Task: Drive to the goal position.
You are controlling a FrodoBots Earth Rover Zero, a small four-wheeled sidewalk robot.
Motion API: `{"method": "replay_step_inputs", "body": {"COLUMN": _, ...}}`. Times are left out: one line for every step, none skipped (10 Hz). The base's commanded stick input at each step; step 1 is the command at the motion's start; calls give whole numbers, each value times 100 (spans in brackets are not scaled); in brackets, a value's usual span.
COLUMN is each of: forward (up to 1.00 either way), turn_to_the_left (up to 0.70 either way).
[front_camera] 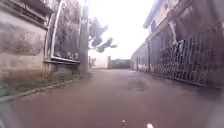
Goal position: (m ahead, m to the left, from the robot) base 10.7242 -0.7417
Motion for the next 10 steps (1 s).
{"method": "replay_step_inputs", "body": {"forward": 100, "turn_to_the_left": -18}}
{"method": "replay_step_inputs", "body": {"forward": 100, "turn_to_the_left": -40}}
{"method": "replay_step_inputs", "body": {"forward": 100, "turn_to_the_left": -40}}
{"method": "replay_step_inputs", "body": {"forward": 100, "turn_to_the_left": -12}}
{"method": "replay_step_inputs", "body": {"forward": 100, "turn_to_the_left": 0}}
{"method": "replay_step_inputs", "body": {"forward": 100, "turn_to_the_left": 0}}
{"method": "replay_step_inputs", "body": {"forward": 100, "turn_to_the_left": 0}}
{"method": "replay_step_inputs", "body": {"forward": 100, "turn_to_the_left": 0}}
{"method": "replay_step_inputs", "body": {"forward": 100, "turn_to_the_left": 0}}
{"method": "replay_step_inputs", "body": {"forward": 100, "turn_to_the_left": 0}}
